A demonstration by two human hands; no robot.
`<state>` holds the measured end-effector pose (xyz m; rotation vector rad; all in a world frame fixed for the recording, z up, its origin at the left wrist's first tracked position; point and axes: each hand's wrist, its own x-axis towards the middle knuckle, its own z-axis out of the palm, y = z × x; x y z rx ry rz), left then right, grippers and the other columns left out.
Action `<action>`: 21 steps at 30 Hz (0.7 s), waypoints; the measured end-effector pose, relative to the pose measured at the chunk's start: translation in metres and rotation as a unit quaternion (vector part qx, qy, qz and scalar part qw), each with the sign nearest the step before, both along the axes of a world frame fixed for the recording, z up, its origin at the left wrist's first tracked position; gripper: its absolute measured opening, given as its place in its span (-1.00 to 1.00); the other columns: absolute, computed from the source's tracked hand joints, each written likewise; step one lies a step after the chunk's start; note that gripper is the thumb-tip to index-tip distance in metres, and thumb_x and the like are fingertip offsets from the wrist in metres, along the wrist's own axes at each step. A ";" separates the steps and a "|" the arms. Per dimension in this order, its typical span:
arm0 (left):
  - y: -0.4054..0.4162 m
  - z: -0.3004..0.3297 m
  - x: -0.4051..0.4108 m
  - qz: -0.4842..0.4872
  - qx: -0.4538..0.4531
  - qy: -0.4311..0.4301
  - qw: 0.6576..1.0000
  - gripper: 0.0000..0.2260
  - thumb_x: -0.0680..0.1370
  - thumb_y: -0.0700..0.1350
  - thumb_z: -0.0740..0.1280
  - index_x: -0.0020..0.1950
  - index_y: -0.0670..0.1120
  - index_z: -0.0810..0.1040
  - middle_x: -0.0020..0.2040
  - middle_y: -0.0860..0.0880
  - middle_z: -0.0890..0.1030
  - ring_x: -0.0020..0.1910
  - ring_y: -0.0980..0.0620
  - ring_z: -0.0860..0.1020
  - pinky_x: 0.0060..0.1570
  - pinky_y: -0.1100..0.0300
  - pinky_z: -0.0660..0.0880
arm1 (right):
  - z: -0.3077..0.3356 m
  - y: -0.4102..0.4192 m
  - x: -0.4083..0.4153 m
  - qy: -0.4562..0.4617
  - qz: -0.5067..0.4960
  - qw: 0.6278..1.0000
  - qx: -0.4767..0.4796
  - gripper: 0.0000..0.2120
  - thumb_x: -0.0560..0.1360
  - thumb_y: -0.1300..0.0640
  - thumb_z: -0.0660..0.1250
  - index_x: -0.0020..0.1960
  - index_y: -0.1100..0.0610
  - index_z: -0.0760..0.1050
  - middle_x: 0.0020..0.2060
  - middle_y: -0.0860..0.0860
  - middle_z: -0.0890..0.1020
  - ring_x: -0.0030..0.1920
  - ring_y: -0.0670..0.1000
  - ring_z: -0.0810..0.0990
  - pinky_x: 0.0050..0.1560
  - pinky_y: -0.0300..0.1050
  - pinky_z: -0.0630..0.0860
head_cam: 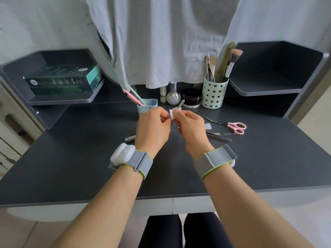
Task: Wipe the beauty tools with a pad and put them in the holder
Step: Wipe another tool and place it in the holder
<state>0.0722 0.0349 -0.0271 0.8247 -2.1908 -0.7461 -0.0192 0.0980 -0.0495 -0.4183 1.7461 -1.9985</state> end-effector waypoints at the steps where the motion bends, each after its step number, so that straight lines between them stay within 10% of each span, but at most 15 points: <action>1: 0.000 -0.001 0.000 -0.007 0.000 -0.002 1.000 -0.94 0.53 -0.05 0.46 -0.12 0.00 0.64 -0.29 0.14 0.61 -0.25 0.13 0.60 -0.20 0.18 0.55 | 0.000 0.000 -0.001 0.009 0.000 1.000 0.005 -0.83 0.55 0.04 0.42 -0.14 0.12 0.62 -0.31 -0.04 0.59 -0.28 -0.09 0.47 -0.10 -0.10 0.45; 21: -0.031 0.035 -0.016 -0.064 -0.027 -0.089 0.994 -0.78 0.57 0.03 0.37 -0.15 -0.06 0.67 -0.25 0.05 0.65 -0.21 0.06 0.57 -0.20 0.24 0.38 | 0.000 0.003 0.001 0.164 0.087 0.977 0.108 -0.78 0.59 0.01 0.36 -0.11 0.15 0.62 -0.38 -0.03 0.52 -0.46 -0.14 0.35 -0.36 -0.18 0.30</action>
